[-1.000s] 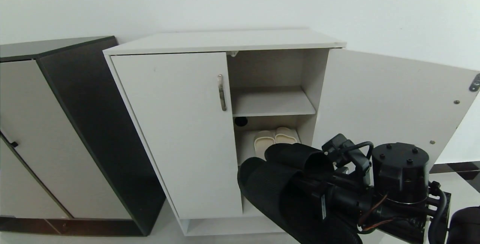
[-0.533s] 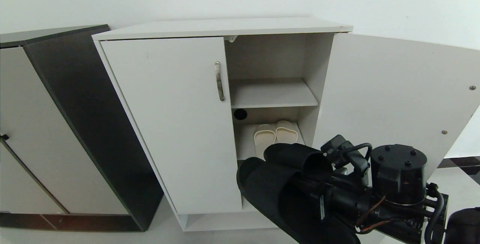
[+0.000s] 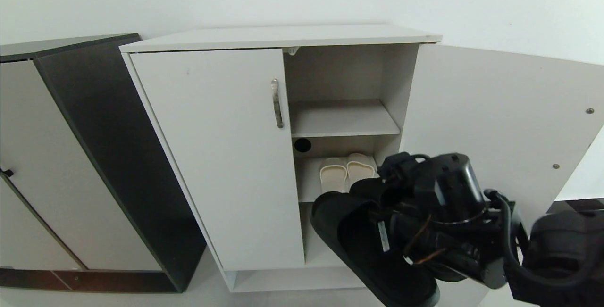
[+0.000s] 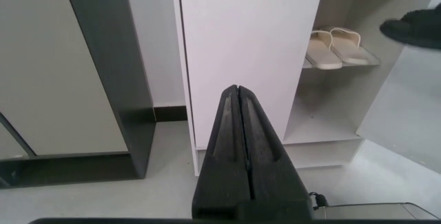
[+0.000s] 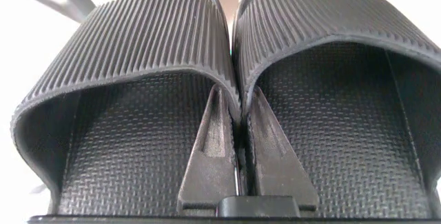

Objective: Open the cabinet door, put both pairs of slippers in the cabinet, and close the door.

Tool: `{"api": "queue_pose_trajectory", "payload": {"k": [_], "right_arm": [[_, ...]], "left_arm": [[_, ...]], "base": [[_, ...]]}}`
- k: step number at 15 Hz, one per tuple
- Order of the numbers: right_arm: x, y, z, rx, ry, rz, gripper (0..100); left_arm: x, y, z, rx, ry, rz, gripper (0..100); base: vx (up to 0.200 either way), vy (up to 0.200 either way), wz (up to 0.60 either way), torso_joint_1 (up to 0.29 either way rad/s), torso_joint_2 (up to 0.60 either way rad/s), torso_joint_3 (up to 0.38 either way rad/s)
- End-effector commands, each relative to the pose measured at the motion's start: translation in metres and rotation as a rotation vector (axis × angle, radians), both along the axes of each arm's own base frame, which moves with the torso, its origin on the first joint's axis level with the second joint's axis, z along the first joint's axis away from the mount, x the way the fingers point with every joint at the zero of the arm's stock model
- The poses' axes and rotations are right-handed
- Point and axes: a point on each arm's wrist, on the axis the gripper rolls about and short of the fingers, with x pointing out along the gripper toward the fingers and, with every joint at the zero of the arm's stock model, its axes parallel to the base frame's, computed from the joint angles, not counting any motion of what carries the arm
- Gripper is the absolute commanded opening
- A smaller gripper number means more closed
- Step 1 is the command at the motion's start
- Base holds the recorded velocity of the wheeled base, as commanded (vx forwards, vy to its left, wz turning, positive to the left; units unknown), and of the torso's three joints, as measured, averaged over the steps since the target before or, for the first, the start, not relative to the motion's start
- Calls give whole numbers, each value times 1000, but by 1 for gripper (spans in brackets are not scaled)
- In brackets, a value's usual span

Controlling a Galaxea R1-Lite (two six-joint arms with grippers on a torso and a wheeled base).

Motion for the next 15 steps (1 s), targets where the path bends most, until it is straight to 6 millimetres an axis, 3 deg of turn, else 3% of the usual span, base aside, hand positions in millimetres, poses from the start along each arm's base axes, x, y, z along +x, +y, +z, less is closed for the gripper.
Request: {"api": "queue_pose_trajectory", "payload": {"k": [1,4,8,13,15], "right_arm": [[4,46,58,109,-11,-253,0],[17,64,70,126,-106,-330,0],[27,73,64,101,-174,-353,0],[34,70,63,84,-193,-359,0],[37,72,59,74,-190,-360,0]], "left_arm": [[0,0,0,0,1,0,0],[0,0,0,0,1,0,0],[0,0,0,1,-1,0,0],[0,0,0,0,1,0,0],[0,0,0,0,-1,0,0]], "base": [[0,0,0,0,0,0],[0,0,0,0,0,0],[0,0,0,0,0,0],[0,0,0,0,0,0],[200,0,0,-5,2,2]]}}
